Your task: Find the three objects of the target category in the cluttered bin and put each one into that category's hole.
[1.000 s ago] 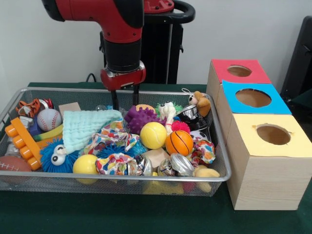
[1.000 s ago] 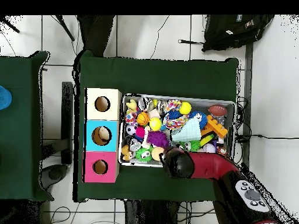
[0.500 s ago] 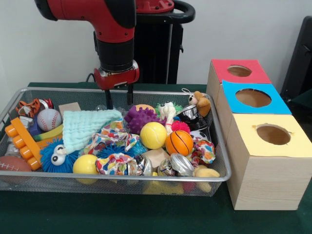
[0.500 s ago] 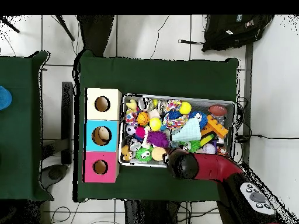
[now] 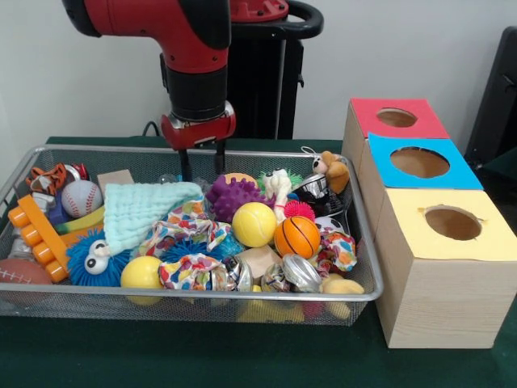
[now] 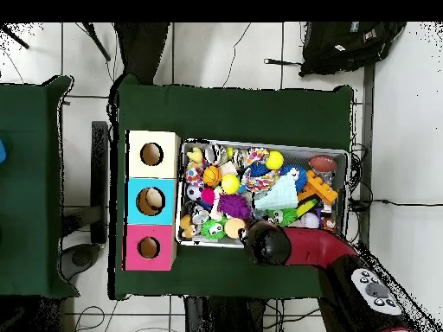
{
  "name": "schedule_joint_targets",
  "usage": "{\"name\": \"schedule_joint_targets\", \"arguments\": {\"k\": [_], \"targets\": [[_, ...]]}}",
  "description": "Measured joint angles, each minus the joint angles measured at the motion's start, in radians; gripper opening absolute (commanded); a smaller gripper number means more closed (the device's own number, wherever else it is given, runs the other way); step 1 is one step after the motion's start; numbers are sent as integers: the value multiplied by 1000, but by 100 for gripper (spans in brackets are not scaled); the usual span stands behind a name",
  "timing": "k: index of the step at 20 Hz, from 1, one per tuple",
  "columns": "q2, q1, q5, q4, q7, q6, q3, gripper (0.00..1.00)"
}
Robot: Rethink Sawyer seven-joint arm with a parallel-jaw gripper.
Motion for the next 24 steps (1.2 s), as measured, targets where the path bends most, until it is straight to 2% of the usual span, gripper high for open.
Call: {"name": "schedule_joint_targets", "arguments": {"k": [10, 24], "targets": [[56, 30, 0, -1, 0, -7, -33, 100], [63, 30, 1, -3, 0, -51, -80, 100]]}}
